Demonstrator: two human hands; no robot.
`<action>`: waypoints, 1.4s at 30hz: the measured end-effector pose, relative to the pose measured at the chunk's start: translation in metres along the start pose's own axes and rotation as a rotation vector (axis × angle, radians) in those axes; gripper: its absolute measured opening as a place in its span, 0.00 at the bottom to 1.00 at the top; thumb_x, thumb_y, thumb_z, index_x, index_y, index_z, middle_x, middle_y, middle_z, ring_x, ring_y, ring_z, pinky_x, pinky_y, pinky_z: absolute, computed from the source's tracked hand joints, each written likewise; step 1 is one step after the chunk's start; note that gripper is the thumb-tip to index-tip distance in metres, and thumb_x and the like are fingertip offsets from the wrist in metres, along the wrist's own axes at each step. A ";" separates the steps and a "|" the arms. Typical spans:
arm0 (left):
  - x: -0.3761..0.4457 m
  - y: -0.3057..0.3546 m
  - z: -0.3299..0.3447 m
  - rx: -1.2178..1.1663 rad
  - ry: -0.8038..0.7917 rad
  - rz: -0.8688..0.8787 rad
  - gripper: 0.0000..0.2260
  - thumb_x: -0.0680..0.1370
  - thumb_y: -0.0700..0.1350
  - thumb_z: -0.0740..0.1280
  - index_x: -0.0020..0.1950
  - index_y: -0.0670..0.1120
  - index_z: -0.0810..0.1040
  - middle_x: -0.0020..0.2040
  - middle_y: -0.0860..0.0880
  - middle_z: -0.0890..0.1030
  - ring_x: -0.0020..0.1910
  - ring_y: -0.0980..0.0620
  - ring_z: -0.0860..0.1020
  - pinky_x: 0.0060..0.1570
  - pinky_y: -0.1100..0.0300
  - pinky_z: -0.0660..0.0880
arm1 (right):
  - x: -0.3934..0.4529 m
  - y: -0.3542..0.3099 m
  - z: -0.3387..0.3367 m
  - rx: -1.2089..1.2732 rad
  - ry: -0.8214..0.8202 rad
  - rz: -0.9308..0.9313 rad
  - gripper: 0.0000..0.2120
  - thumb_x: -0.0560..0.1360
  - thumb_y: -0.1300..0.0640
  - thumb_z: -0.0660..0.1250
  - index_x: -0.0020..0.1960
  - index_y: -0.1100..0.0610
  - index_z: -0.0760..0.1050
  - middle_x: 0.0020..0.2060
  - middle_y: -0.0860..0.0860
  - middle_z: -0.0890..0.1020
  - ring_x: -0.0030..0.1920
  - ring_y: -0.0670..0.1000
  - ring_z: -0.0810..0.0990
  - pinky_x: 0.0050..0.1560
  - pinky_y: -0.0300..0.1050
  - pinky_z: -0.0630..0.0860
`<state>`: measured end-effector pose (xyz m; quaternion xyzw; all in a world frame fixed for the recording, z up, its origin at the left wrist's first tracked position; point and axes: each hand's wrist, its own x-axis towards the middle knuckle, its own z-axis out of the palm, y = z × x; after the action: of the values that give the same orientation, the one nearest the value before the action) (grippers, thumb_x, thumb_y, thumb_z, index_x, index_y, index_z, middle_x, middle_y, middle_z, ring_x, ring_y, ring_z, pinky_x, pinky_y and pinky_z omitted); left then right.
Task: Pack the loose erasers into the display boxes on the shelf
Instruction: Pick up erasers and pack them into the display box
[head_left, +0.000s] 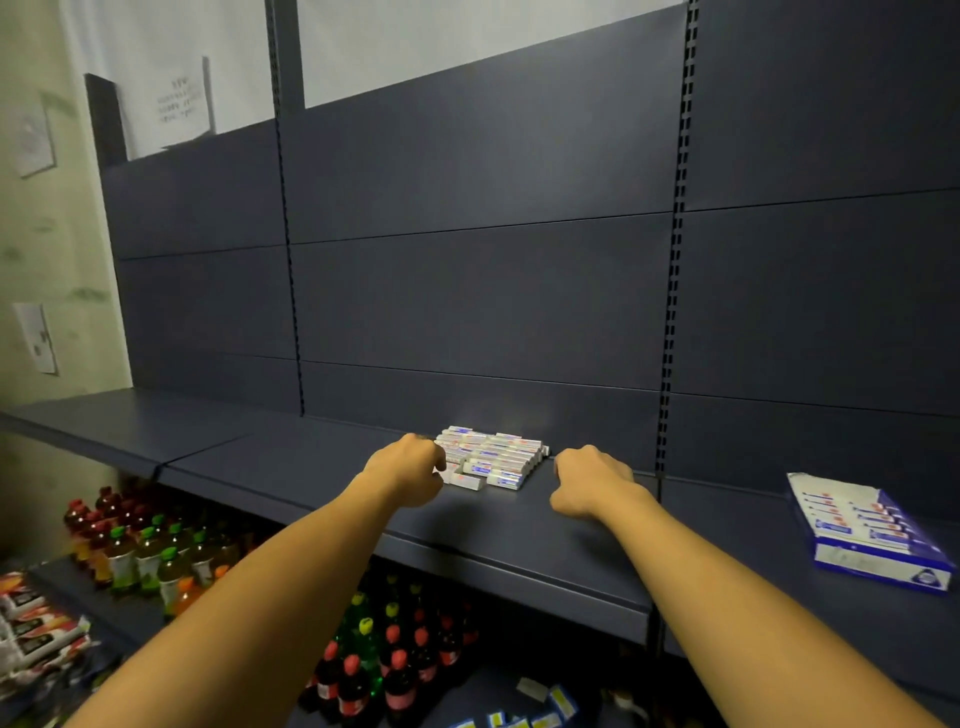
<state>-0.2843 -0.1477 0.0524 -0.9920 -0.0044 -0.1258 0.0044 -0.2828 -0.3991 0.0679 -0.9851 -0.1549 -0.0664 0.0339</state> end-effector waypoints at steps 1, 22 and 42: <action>0.001 -0.008 0.001 -0.003 0.002 0.009 0.15 0.80 0.45 0.64 0.67 0.49 0.78 0.65 0.46 0.77 0.59 0.46 0.77 0.54 0.53 0.77 | 0.001 -0.009 0.002 0.003 0.003 0.002 0.05 0.74 0.60 0.62 0.49 0.56 0.70 0.46 0.53 0.73 0.45 0.56 0.74 0.43 0.46 0.70; 0.094 -0.101 0.035 -0.109 -0.042 0.066 0.15 0.79 0.43 0.64 0.64 0.49 0.81 0.63 0.47 0.80 0.55 0.47 0.80 0.56 0.51 0.80 | 0.125 -0.086 0.022 -0.009 -0.008 0.028 0.12 0.74 0.58 0.64 0.56 0.55 0.77 0.49 0.53 0.77 0.44 0.55 0.75 0.45 0.45 0.72; 0.145 -0.106 0.070 -0.136 -0.093 0.464 0.10 0.79 0.48 0.71 0.59 0.51 0.83 0.55 0.51 0.81 0.53 0.50 0.77 0.50 0.53 0.78 | 0.174 -0.093 0.055 0.109 -0.017 0.095 0.07 0.73 0.60 0.67 0.44 0.48 0.80 0.50 0.49 0.82 0.51 0.55 0.81 0.51 0.49 0.79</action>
<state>-0.1271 -0.0396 0.0218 -0.9692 0.2319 -0.0754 -0.0337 -0.1405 -0.2534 0.0426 -0.9886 -0.1117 -0.0476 0.0895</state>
